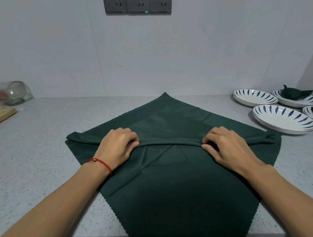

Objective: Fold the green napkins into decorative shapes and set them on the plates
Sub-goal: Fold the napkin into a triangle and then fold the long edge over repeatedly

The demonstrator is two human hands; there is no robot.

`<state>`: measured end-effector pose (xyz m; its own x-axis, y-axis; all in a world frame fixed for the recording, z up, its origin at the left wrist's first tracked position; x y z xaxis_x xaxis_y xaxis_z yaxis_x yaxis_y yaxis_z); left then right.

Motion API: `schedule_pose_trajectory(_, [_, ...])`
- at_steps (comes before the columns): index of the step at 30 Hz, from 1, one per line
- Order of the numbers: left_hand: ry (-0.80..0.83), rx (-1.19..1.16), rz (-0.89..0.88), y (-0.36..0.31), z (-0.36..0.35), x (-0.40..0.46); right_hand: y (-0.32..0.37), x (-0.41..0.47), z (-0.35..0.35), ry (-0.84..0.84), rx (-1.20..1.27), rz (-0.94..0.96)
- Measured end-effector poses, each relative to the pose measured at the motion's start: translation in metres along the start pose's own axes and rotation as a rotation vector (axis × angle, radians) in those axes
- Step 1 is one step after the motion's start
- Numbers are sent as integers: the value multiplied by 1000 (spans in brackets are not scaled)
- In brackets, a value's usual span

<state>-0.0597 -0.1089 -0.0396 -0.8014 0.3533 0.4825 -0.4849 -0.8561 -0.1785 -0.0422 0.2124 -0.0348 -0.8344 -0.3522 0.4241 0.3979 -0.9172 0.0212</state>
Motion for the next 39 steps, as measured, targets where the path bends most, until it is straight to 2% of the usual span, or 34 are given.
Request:
schedule_pose_trajectory(3, [-14, -50, -6, 0, 1, -1, -1, 3, -1, 10, 10, 12])
schedule_pose_trajectory(8, [-15, 95, 125, -5, -5, 13, -3, 16, -6, 55, 18, -86])
schedule_pose_trajectory(10, [-22, 86, 156, -3, -4, 16, -3, 18, -4, 51, 16, -97])
schedule_pose_trajectory(15, [-13, 56, 120, -3, -5, 10, 3, 11, -7, 10, -117, -18])
schedule_pose_trajectory(19, [17, 44, 79, 4, -5, 4, 2, 10, -8, -4, -72, 4])
schedule_pose_trajectory(27, [78, 119, 268, 3, -10, 29, -2, 25, -11, 14, -37, -113])
schedule_pose_trajectory(29, [71, 120, 253, 2, -10, 29, 0, 23, -10, -2, -66, -69])
schedule_pose_trajectory(32, [85, 134, 193, 0, -8, 26, -2, 18, -10, 11, 24, -30])
schedule_pose_trajectory(36, [134, 105, 87, 2, -4, 24, -4, 23, -12, 51, 25, -48])
schedule_pose_trajectory(39, [138, 122, 105, 5, -7, 30, -4, 38, -11, 126, -24, -85])
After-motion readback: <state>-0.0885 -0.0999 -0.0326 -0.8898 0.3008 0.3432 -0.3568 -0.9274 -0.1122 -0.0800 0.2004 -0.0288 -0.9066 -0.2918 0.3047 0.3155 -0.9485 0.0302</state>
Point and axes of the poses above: each hand's wrist, its own x-axis towards the middle knuckle, its own z-axis out of the back of the hand, y = z × x, the point moved 5 cm from there along x, towards the middle knuckle, and after that the axes turned 3 degrees about -x, right-handed, at the moved point
